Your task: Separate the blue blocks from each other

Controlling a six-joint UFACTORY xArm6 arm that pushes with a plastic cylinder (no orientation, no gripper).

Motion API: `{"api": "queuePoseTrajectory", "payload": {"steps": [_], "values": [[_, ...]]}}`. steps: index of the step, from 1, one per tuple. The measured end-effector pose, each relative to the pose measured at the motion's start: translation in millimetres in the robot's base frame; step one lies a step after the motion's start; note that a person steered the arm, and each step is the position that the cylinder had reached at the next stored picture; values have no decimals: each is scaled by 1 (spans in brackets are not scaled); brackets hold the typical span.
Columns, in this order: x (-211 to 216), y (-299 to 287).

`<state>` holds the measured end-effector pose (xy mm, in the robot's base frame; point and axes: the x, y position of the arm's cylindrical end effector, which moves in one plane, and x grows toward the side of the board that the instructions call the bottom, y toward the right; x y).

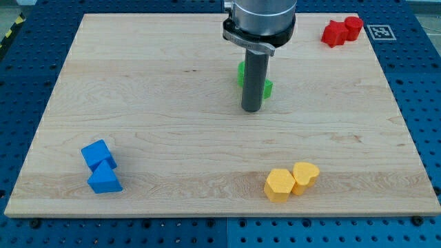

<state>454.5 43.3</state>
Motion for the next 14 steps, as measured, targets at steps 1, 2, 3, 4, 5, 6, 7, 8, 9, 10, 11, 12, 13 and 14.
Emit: {"api": "queuePoseTrajectory", "payload": {"steps": [1, 2, 3, 4, 5, 6, 7, 8, 9, 10, 11, 12, 13, 14], "values": [[12, -61], [1, -150], [1, -239], [22, -296], [71, -310], [121, -303], [155, -269], [153, -214], [149, -152], [158, -122], [164, -132], [163, -188], [163, -256], [144, -306]]}}
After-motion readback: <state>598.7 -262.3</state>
